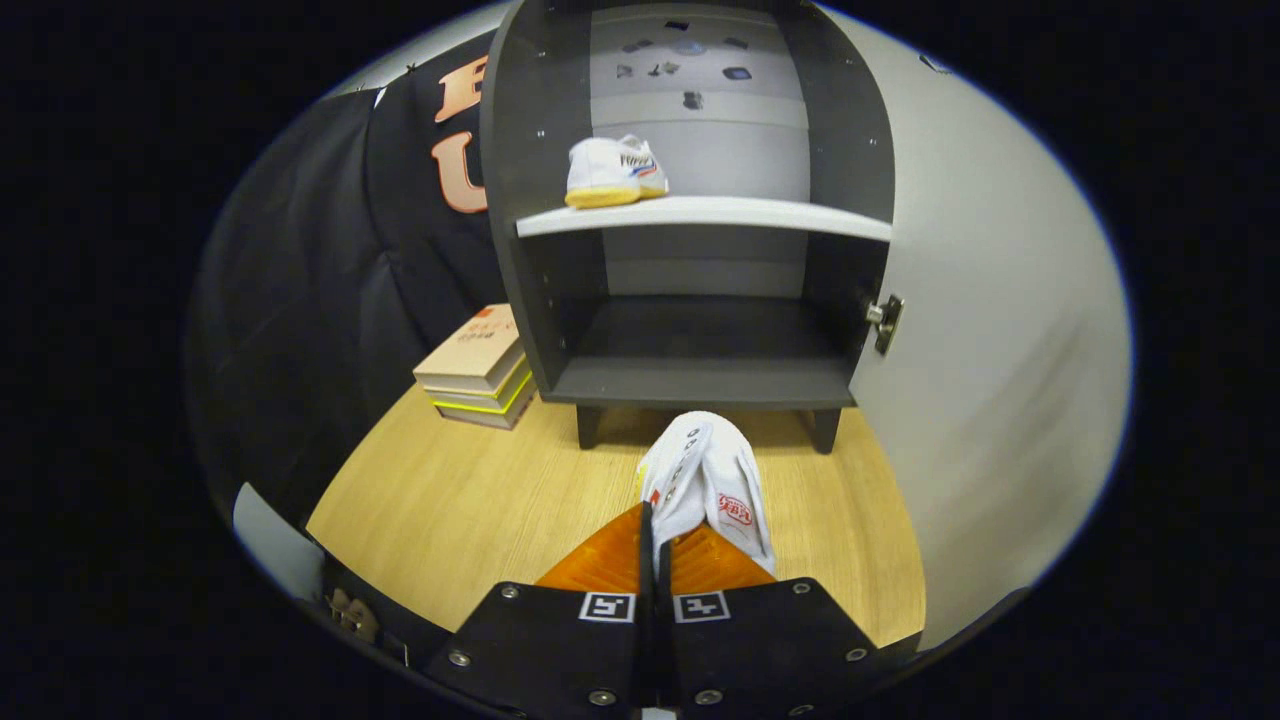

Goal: Open the shoe cabinet door, grab the shoes and put them into the shoe cabinet, then close the shoe cabinet door.

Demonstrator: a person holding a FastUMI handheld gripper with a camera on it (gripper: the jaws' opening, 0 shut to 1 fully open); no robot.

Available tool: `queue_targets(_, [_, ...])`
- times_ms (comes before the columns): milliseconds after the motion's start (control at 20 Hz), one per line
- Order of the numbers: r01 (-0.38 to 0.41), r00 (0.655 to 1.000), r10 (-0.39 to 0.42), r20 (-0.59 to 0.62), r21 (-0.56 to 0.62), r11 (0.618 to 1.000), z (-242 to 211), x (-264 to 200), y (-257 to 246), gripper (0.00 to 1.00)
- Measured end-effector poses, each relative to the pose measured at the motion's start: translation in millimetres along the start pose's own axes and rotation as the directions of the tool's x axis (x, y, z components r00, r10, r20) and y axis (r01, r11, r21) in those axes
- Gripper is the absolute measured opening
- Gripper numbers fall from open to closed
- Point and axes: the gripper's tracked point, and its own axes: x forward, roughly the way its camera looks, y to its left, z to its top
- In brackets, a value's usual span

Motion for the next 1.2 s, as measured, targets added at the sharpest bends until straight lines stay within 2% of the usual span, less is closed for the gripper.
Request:
queue_targets(300, [0.048, 0.987, -0.034, 0.158, -0.085, 0.995, 100.8, -35.2, -9.8, 0.0])
queue_targets(600, [0.061, 0.965, -0.031, 0.26, -0.109, 0.992, 188.4, -20.1, -17.5, 0.0])
queue_targets(850, [0.044, 0.956, -0.006, 0.292, -0.125, 0.991, 254.8, 29.3, -30.1, 0.0])
queue_targets(1200, [0.06, 0.971, -0.015, 0.239, -0.183, 0.981, 303.7, 131.6, -59.9, 0.0])
